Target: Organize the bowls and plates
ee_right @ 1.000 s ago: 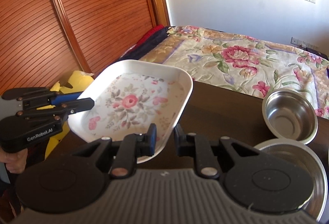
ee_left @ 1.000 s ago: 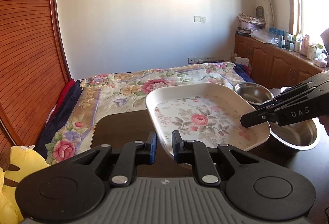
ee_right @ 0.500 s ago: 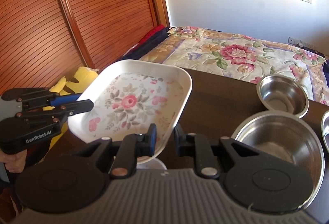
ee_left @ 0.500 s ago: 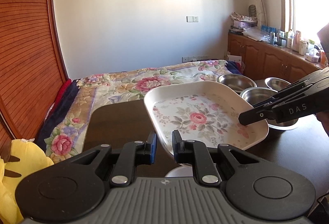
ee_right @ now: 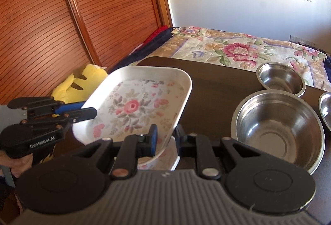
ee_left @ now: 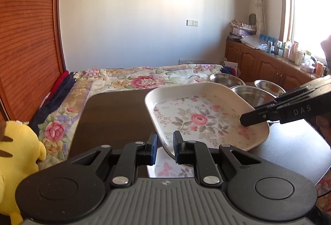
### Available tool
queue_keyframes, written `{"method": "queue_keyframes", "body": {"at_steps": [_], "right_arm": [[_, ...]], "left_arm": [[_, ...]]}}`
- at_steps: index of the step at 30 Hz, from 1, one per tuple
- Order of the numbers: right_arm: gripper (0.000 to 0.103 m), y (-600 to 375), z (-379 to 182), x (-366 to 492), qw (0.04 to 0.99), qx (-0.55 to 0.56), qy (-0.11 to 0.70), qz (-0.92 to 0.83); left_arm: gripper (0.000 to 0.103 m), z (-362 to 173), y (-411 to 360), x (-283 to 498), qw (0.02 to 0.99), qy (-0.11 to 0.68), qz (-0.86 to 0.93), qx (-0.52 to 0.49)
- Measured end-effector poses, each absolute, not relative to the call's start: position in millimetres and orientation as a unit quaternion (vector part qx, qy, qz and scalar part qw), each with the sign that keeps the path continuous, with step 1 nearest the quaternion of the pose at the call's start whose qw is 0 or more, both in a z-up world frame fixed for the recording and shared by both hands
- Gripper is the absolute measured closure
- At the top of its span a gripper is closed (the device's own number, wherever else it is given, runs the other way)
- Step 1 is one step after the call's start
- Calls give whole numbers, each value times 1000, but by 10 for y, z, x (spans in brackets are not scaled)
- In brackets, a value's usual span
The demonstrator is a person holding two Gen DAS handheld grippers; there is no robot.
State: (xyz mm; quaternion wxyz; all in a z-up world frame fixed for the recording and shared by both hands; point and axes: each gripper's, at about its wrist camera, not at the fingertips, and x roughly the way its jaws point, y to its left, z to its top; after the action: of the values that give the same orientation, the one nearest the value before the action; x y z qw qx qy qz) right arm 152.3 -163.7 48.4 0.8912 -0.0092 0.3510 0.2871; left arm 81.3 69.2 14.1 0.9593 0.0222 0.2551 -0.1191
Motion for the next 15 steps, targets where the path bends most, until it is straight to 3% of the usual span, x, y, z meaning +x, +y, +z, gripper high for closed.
{"method": "queue_keyframes", "body": {"at_steps": [15], "right_arm": [[83,-1611,171,1314,878,-12,371,303]], "left_arm": [[85,-128,717,591,956,269,-114,22]]}}
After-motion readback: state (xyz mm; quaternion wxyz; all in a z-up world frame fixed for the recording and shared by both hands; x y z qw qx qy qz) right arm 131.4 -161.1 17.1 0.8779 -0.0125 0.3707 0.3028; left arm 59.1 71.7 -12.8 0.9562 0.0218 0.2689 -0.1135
